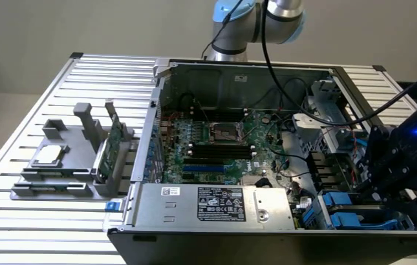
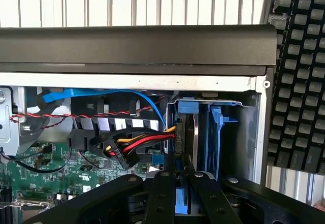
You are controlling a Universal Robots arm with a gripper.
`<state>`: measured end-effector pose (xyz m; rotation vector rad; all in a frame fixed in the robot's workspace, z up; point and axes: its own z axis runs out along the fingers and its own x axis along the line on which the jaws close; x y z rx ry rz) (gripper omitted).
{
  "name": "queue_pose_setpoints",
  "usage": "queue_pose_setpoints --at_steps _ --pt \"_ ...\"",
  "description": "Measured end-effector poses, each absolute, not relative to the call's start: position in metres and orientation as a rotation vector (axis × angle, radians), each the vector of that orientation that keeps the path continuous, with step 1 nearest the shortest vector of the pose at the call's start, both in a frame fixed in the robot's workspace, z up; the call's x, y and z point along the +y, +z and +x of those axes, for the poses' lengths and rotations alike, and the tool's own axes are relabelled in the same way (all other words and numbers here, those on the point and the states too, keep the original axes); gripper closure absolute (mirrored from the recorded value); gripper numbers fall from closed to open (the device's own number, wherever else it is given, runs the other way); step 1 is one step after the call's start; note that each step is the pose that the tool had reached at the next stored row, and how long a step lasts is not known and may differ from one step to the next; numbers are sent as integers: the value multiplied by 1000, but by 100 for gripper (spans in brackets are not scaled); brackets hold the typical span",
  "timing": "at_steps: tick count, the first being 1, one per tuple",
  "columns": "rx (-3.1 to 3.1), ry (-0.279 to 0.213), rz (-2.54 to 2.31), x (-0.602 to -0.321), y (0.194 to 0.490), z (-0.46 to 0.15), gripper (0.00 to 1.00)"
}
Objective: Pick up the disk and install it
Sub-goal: 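Insert the second disk wire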
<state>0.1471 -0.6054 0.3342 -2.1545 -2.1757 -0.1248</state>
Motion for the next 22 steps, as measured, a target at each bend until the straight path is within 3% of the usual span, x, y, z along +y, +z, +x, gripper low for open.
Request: queue_pose_setpoints --at_steps 10,13,22 --pt "-2177 -126 -2152 -607 330 147 82" --pt "-2175 -126 -2150 -607 330 147 69" --pt "-2167 -107 -2144 -607 353 147 69"
